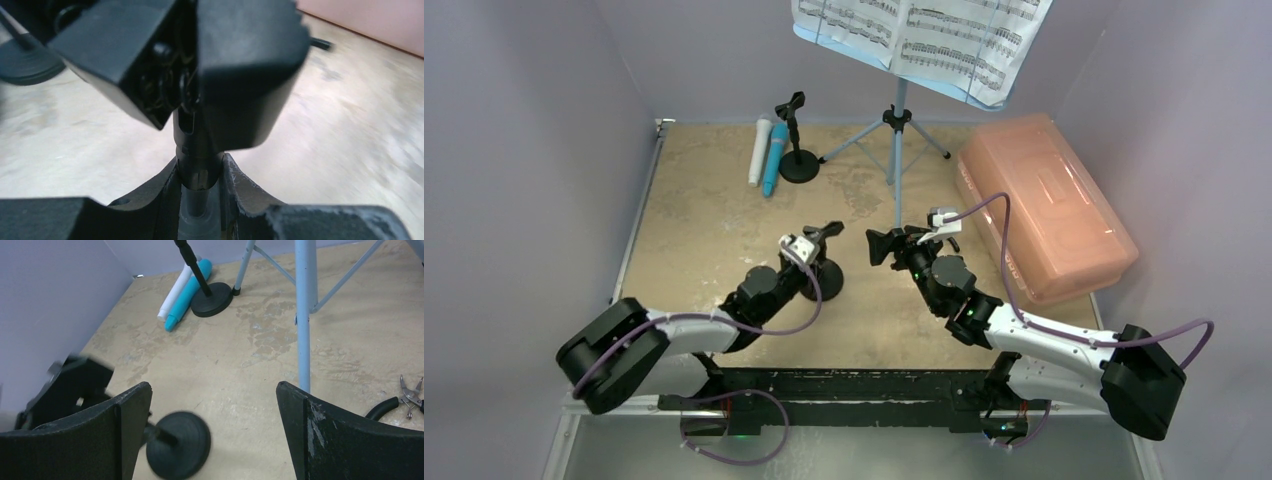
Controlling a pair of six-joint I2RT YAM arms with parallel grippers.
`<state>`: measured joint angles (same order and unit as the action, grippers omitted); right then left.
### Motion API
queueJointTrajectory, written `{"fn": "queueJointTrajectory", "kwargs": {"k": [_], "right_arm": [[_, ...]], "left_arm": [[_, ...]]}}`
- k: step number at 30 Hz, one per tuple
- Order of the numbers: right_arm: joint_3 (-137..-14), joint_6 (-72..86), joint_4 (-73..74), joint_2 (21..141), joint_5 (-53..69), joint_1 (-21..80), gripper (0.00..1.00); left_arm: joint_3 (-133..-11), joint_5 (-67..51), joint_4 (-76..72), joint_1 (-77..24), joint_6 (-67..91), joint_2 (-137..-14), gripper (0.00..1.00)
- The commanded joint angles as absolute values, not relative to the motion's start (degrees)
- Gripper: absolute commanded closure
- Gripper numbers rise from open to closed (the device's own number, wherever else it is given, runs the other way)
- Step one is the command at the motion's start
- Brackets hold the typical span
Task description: Pack up the instrument practice props
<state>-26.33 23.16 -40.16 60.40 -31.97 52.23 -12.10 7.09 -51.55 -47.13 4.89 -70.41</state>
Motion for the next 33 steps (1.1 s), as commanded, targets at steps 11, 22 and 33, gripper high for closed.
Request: {"fn": "queueJointTrajectory", "kwargs": {"k": [11, 22, 33], "right_arm": [[-25.9, 24.0, -41.7, 59.5, -33.2, 52.4, 0.02], [-26.0, 24.0, -41.6, 59.9, -33.2, 52.5, 0.02], [-25.9, 23.8, -41.6, 59.6, -33.9, 52.4, 0.02]], "left_arm": [[-32.1, 6.2, -64.7, -28.9, 3.1, -96.0, 1.00], [-43.9, 4.6, -62.7, -23.2, 2.9, -106.0, 1.00], [-54.4, 7.6, -56.8, -20.4, 0.3, -114.0, 1.00]]}}
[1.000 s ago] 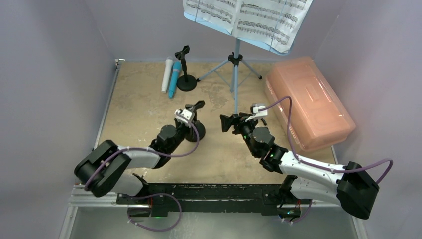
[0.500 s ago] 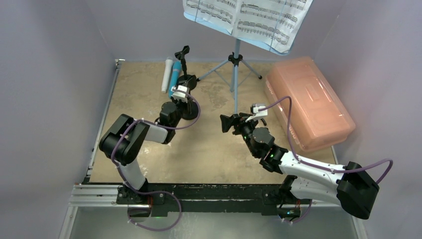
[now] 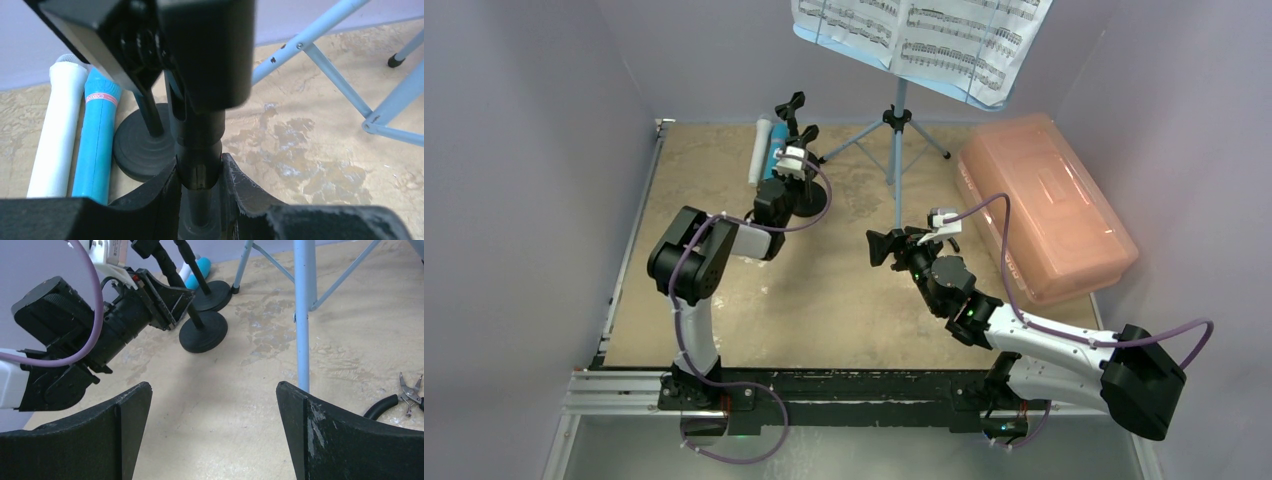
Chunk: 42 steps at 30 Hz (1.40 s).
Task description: Pack up the instrument practice props
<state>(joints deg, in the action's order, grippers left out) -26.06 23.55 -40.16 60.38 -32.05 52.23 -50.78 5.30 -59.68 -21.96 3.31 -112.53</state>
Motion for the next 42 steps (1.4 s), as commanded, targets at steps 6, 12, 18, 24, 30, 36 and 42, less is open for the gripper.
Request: {"fn": "queueJointTrajectory", "kwargs": {"k": [6, 12, 18, 24, 30, 36, 42], "right_arm": [[-25.9, 23.9, -41.7, 60.0, -33.9, 52.4, 0.02], [-26.0, 23.9, -41.7, 60.3, -33.8, 52.5, 0.02], [-26.0, 23.8, -41.7, 60.2, -34.0, 52.4, 0.02], [-26.0, 23.7, -41.6, 60.0, -34.0, 52.4, 0.02], [-26.0, 23.7, -41.6, 60.0, -33.9, 52.4, 0.02], [-26.0, 23.6, -41.7, 59.8, -34.0, 52.4, 0.02], [-26.0, 23.3, -41.7, 59.1, -34.3, 52.4, 0.02]], "left_arm": [[-57.9, 8.5, -52.5, -18.4, -3.3, -114.9, 1.00], [-62.1, 8.1, -49.8, -17.3, -4.5, -117.1, 1.00], [-65.2, 6.9, -49.0, -16.4, -3.8, -119.3, 1.00], [-67.8, 6.2, -48.8, -15.9, -3.4, -121.3, 1.00], [-69.2, 5.9, -48.8, -15.6, -2.8, -122.2, 0.90], [-67.9, 5.2, -48.9, -15.6, -2.3, -120.4, 0.72], [-63.8, 3.1, -50.3, -15.7, -0.7, -116.3, 0.54]]}}
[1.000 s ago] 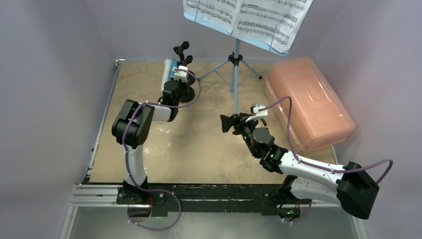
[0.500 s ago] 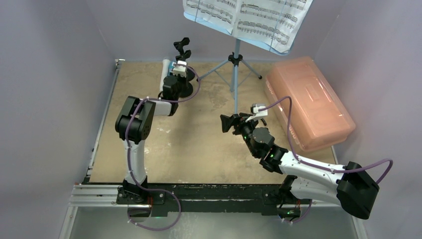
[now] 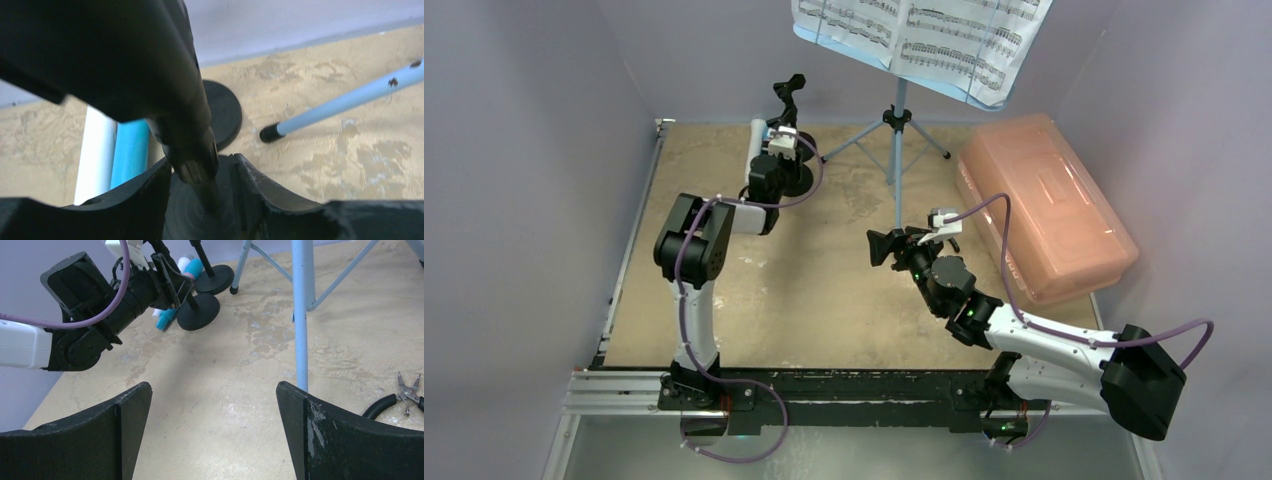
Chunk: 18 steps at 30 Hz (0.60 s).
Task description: Pack up the instrument practice props
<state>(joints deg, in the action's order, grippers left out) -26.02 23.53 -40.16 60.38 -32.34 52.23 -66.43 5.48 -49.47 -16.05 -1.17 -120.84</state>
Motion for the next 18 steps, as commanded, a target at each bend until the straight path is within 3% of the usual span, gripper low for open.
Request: {"fn": "queueJointTrajectory", "kwargs": {"k": [1, 13, 18], "right_arm": [[-25.9, 23.2, -41.7, 58.9, -34.4, 52.4, 0.02], [-26.9, 22.8, -38.7, 57.2, -35.2, 52.4, 0.02], [-28.6, 22.2, -35.8, 56.2, -36.0, 52.4, 0.02]], "left_arm": [[-62.9, 2.8, -50.4, -15.7, -0.5, -115.6, 0.51], [-50.5, 3.4, -47.3, -15.8, 7.6, -101.2, 0.37], [-46.9, 2.0, -38.7, -15.9, 15.7, -92.1, 0.30]]}}
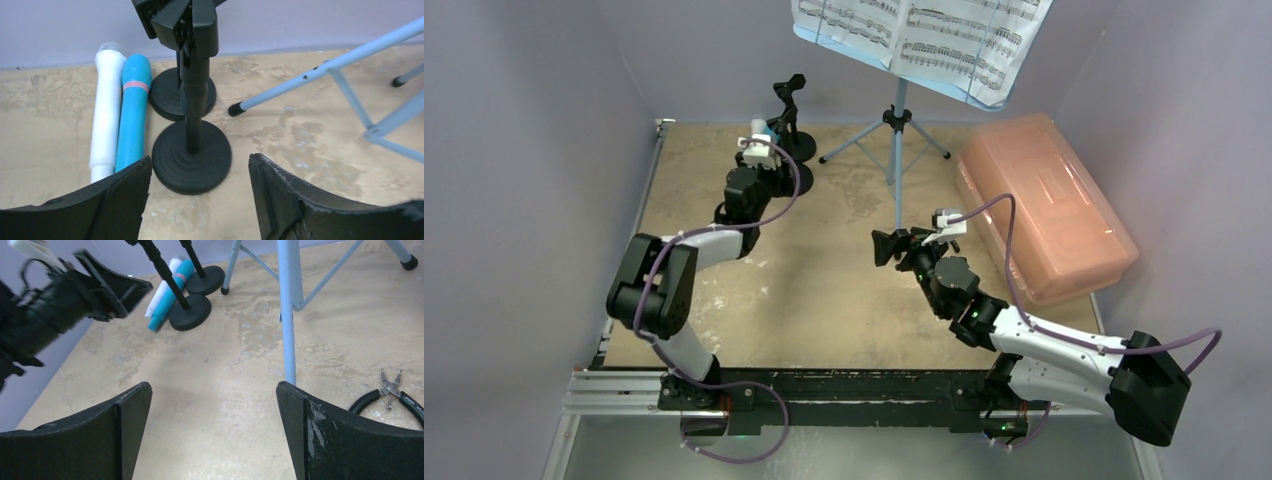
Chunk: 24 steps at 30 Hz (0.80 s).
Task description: Pack up the instrument practice props
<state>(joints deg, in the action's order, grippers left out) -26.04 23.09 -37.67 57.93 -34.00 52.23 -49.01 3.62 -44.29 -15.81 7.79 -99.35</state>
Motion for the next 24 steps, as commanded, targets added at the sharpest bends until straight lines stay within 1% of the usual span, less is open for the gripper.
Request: {"fn": "queueJointTrajectory", "kwargs": {"k": [1, 3, 7, 13, 17, 21, 24], "right_arm": [[-29.0, 22.2, -35.2, 56.2, -35.6, 52.4, 0.02], [-29.5, 21.4, -35.0, 56.5, -34.8, 52.4, 0.02], [-29.7, 17.6, -36.6, 57.8, -33.8, 52.4, 0.02], [-37.0, 16.1, -27.5, 62.1, -38.0, 52.1, 0.02], [-38.2, 13.5, -30.8, 64.0, -36.8, 50.7, 0.02], [-40.1, 14.2, -33.1, 65.5, -35.0, 46.1, 0.02], [-41.2, 14.0, -36.2, 67.5, -34.8, 42.6, 0.03]], "left_arm": [[-46.5, 1.5, -36.8, -15.9, 16.3, -90.5, 0.29], [-46.8, 1.5, -31.1, -16.0, 16.9, -87.1, 0.24], [-48.7, 4.9, -17.6, -16.0, 21.5, -78.7, 0.20], [-51.2, 8.9, 3.1, -15.9, 26.6, -65.3, 0.17], [-54.8, 8.5, 14.6, -15.9, 24.7, -55.9, 0.12], [-61.3, 8.3, 26.1, -15.9, 18.8, -48.9, 0.09], [-61.8, 9.1, 29.5, -15.9, 14.8, -44.1, 0.04]]}}
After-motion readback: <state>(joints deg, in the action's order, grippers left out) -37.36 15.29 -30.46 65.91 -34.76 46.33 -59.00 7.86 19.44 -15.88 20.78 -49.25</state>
